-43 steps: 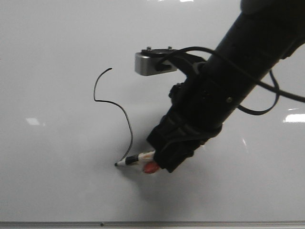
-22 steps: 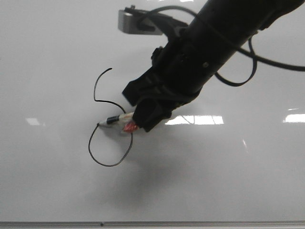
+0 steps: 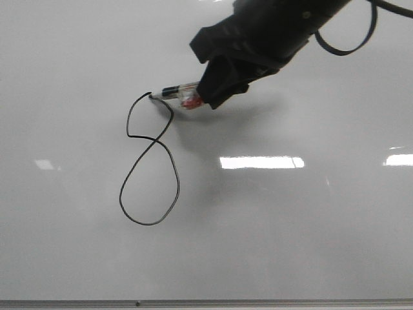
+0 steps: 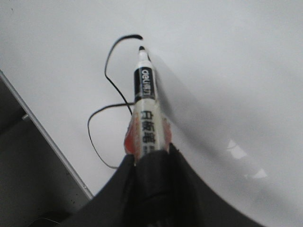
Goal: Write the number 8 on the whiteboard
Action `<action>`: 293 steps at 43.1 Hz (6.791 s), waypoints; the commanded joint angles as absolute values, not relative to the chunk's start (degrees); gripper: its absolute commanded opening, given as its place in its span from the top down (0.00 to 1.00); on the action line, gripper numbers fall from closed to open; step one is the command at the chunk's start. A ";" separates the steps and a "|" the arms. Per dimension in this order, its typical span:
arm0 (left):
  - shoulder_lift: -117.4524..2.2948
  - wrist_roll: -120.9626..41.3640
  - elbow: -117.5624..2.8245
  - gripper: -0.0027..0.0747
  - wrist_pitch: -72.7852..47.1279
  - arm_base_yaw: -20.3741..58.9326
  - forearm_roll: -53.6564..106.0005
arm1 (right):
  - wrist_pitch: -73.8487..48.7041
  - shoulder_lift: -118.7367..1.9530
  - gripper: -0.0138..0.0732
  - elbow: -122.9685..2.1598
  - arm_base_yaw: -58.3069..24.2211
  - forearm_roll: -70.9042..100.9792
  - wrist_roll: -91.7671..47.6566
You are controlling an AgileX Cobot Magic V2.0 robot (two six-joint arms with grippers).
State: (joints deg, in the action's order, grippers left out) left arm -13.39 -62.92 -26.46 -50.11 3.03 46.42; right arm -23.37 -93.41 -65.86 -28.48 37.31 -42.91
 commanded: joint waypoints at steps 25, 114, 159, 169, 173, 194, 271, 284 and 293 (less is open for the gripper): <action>-32.44 -70.32 -41.37 0.56 -52.79 3.60 44.75 | -50.04 -80.88 0.91 -80.38 -37.60 25.01 -62.51; -48.41 -46.86 -42.77 0.99 -35.92 14.59 39.15 | -31.32 -59.39 0.34 -62.60 -31.52 19.80 -29.96; -27.42 -44.60 -20.53 0.99 -13.12 7.46 52.17 | -18.54 -11.32 0.92 -24.24 -12.13 19.69 -14.82; -27.42 -44.60 -20.53 0.99 -13.12 7.46 52.17 | -18.54 -11.32 0.92 -24.24 -12.13 19.69 -14.82; -27.42 -44.60 -20.53 0.99 -13.12 7.46 52.07 | -18.54 -11.32 0.92 -24.24 -12.13 19.69 -14.82; -28.72 22.84 -14.51 0.99 3.80 7.46 -9.26 | -18.59 -11.32 0.92 -24.24 -12.13 19.69 -14.82; -82.64 19.90 -28.68 0.41 40.16 -2.70 -17.32 | -18.59 -11.32 0.92 -24.24 -12.13 19.69 -14.82; -62.90 19.90 -25.10 0.51 25.66 -2.10 -18.36 | -18.59 -11.32 0.92 -24.24 -12.13 19.69 -14.82; -42.81 19.90 -22.31 0.85 9.65 -2.10 -16.32 | -18.59 -11.32 0.92 -24.24 -12.13 19.69 -14.82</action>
State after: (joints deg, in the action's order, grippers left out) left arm -49.47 19.70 -21.63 11.64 -2.41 -18.47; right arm -23.43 -10.82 -22.62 -12.49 18.86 -14.69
